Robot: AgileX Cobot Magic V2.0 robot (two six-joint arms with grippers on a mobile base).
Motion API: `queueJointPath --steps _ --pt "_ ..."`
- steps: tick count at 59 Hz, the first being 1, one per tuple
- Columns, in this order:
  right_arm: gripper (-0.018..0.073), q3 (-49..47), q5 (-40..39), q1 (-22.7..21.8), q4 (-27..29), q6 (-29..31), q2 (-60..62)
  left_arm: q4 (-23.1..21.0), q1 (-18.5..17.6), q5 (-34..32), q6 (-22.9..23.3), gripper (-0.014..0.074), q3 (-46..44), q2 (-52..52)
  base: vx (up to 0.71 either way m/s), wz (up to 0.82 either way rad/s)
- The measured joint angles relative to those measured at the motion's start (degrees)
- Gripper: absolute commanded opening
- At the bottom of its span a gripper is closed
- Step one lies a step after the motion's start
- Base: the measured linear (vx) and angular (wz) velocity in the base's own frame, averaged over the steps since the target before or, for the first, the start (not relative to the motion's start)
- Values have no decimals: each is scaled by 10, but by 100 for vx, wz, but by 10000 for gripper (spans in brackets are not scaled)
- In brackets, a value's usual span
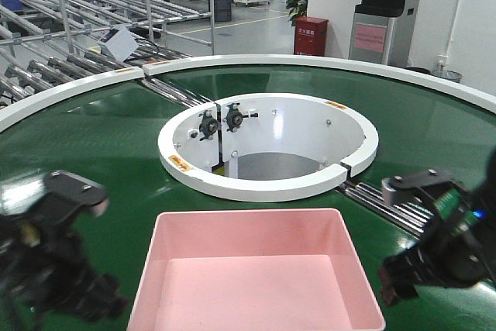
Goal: Grab pink bin and stack on right shelf
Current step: 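Lower both grippers onto opposite side rims of the pink bin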
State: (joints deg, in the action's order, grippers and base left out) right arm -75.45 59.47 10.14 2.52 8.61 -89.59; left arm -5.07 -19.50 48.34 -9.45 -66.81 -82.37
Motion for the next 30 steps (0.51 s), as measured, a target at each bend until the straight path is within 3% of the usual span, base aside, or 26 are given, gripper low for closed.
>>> queueJointPath --steps 18,30 --pt "587 -159 49 0 12 -13 -159 7 -1 59 99 593 -182 -220 0 0" --pt "573 -233 63 4 11 -44 -243 38 -1 71 167 585 -231 -289 0 0"
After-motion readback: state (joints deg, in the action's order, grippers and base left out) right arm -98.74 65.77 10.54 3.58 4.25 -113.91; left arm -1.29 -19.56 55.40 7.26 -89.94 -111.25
